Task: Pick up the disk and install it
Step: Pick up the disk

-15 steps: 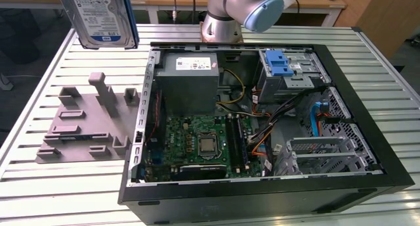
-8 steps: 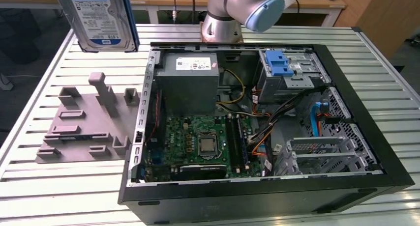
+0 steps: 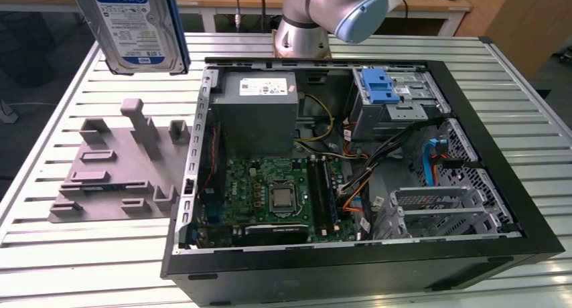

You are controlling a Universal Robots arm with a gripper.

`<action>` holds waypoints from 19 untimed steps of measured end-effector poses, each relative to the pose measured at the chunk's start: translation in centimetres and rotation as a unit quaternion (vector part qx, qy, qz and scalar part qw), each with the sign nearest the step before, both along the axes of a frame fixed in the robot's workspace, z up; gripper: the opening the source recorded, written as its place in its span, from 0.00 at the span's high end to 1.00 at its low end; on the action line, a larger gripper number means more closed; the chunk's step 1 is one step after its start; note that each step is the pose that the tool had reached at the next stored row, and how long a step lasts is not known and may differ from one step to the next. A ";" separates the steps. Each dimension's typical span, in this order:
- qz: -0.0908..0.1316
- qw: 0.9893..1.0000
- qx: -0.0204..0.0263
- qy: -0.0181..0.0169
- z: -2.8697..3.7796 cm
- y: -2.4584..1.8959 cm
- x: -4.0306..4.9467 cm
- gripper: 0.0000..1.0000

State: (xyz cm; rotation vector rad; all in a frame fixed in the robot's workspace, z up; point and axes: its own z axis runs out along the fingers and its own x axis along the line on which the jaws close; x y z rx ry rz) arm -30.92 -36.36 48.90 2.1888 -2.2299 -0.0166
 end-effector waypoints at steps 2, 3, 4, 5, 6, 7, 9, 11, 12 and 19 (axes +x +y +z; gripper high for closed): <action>0.000 1.000 0.000 0.000 0.00 -0.01 0.25 0.64; 0.000 1.000 0.000 0.000 0.00 -0.02 0.37 0.64; 0.000 1.000 0.000 0.000 0.00 -0.02 0.48 0.64; 0.000 1.000 0.000 0.000 0.00 -0.02 0.60 0.64; 0.000 1.000 0.000 0.000 0.00 -0.02 0.71 0.64; 0.000 1.000 0.000 0.000 0.00 -0.02 0.83 0.64; 0.000 1.000 0.000 0.000 0.00 -0.02 1.07 0.64; 0.000 1.000 0.000 0.000 0.00 -0.02 1.30 0.64; 0.000 1.000 0.000 0.000 0.00 -0.02 1.41 0.64; 0.000 1.000 0.000 0.000 0.00 -0.02 2.11 0.64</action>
